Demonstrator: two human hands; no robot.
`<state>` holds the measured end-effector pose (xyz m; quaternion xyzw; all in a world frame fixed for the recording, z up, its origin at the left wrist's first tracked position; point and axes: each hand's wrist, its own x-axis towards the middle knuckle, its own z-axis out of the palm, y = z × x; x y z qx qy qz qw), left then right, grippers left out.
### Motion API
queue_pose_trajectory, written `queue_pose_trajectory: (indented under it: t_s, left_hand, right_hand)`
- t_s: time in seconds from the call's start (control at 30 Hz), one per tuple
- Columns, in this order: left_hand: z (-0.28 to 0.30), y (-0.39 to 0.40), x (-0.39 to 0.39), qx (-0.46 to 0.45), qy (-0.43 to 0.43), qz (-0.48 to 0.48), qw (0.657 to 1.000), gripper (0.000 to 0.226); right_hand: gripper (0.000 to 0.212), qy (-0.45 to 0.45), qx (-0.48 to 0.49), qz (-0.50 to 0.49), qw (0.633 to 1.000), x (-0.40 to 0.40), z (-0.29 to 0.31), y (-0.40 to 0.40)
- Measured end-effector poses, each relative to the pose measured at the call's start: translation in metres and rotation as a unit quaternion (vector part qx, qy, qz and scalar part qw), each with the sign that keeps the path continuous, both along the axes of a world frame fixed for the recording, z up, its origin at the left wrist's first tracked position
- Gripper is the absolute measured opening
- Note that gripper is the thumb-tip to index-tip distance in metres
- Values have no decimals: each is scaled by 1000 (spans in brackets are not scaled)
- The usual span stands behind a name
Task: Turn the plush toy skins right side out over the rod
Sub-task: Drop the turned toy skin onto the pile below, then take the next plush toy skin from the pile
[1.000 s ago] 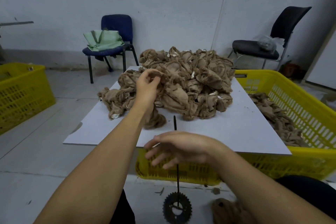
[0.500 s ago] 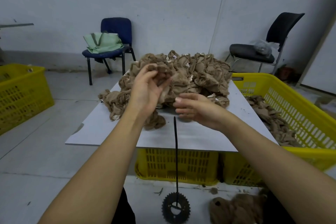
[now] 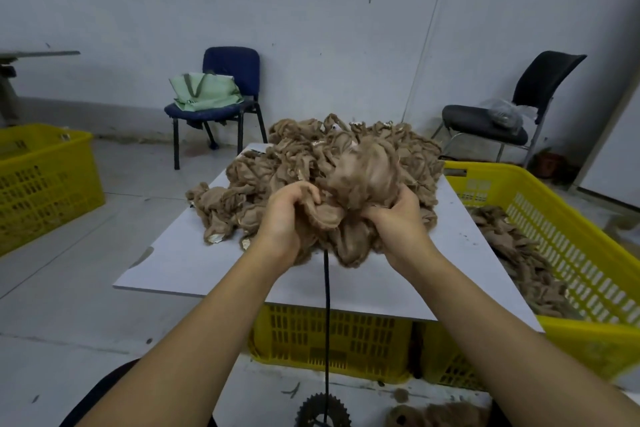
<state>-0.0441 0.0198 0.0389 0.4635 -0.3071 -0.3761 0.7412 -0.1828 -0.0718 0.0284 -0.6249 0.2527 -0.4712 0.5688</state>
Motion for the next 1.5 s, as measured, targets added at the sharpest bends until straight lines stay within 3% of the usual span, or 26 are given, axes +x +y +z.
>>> queue_pose_trajectory:
  t_s: [0.07, 0.13, 0.17, 0.23, 0.3, 0.4, 0.47, 0.53, 0.6, 0.67, 0.83, 1.0, 1.27, 1.5]
  left_hand:
    - [-7, -1, 4, 68, -166, 154, 972, 31]
    - [-9, 3, 8, 59, -226, 265, 936, 27]
    - [-7, 5, 9, 41, -231, 266, 935, 36]
    - [0, 8, 5, 72, -229, 166, 957, 51]
    - [3, 9, -4, 173, -215, 29, 961, 55]
    - [-3, 8, -10, 165, -66, -100, 979, 38]
    - [-6, 5, -5, 129, -15, -91, 987, 18]
    - [-7, 2, 0, 111, -15, -42, 993, 14]
    - [-9, 2, 4, 108, -75, 3, 991, 29]
    - [-10, 6, 4, 121, -183, 45, 975, 34]
    - [-10, 13, 0, 80, -298, 61, 949, 37]
    - [-13, 21, 1, 70, -375, 59, 923, 39]
    - [-7, 19, 2, -16, -381, 150, 912, 34]
    - [-19, 15, -5, 14, -388, 85, 918, 45]
  right_hand:
    - [32, 84, -139, -60, 985, 2, 3, 3]
    - [23, 154, -269, -145, 940, 6, 5, 4]
    - [24, 148, -280, -178, 932, 9, 4, 3]
    - [33, 136, -311, -170, 925, 10, -1, 0]
    - [27, 137, -312, -144, 929, 10, -5, 2]
    - [21, 146, -318, -103, 931, 9, 0, 8]
    - [29, 143, -261, -32, 954, 5, 2, 8]
    - [36, 104, -116, 52, 986, 1, 7, 11]
    - [35, 39, 71, 121, 989, -1, 10, 14]
    - [32, -8, 163, 171, 972, 0, 10, 18]
    - [54, 33, 87, 147, 985, 5, -2, 30]
    - [58, 33, 60, 150, 986, 5, -8, 36]
    - [34, -22, -57, 122, 991, 8, 0, 41]
    - [31, 27, -32, 90, 995, 6, -10, 41]
